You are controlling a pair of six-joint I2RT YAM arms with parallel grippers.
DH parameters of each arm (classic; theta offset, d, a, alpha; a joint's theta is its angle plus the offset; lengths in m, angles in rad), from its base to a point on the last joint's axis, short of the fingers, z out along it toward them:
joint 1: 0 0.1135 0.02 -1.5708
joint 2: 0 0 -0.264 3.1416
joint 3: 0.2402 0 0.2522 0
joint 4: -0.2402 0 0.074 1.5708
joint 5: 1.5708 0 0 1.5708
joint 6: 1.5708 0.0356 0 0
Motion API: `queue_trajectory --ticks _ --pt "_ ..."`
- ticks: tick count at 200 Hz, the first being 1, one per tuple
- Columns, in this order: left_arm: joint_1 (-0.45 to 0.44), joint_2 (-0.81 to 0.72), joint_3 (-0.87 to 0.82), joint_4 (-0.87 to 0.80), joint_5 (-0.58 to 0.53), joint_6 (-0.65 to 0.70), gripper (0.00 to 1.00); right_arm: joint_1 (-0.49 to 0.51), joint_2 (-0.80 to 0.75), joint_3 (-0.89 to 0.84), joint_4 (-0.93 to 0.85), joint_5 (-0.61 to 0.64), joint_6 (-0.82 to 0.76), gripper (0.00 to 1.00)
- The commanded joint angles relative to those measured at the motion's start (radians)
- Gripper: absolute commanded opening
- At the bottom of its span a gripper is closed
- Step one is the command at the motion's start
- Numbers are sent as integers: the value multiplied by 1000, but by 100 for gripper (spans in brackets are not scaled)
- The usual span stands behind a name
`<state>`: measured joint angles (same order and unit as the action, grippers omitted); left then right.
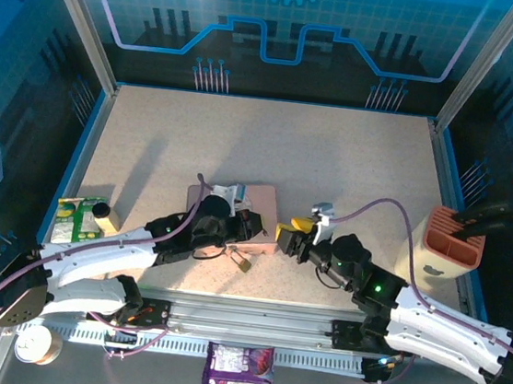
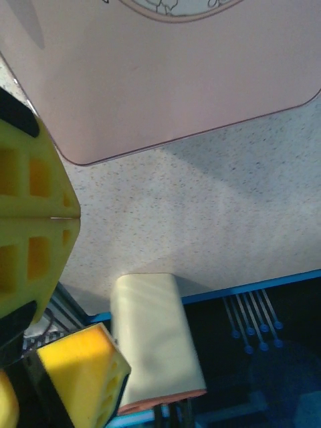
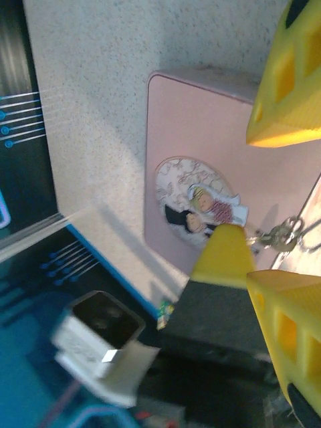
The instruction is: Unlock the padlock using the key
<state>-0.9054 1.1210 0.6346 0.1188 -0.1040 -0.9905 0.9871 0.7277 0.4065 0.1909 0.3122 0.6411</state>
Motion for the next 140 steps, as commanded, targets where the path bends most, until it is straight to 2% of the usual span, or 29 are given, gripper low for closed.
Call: queue_trajectory --ticks 1,15,30,71,90,103,127,140 --pt "-7 -12 -6 153 -65 -51 0 -17 -11 -38 137 -63 245 52" --pt "-7 -3 -9 207 -63 -66 0 -20 0 -62 228 -95 301 53" --pt "-10 -2 -20 270 -60 -77 0 -27 11 -48 244 -127 347 58" --pt "-31 -3 -44 398 -55 -77 0 -47 10 -77 346 -126 438 58" --pt "-44 -12 -48 418 -65 -65 0 -82 35 -67 386 -204 463 59" --pt "-46 -18 -60 455 -69 -64 0 -101 54 -64 419 -245 493 59" --pt "-49 -29 -70 484 -68 -59 0 -106 56 -73 434 -240 509 58" --pt "-50 -30 -71 495 -61 -53 0 -111 62 -75 455 -247 518 51"
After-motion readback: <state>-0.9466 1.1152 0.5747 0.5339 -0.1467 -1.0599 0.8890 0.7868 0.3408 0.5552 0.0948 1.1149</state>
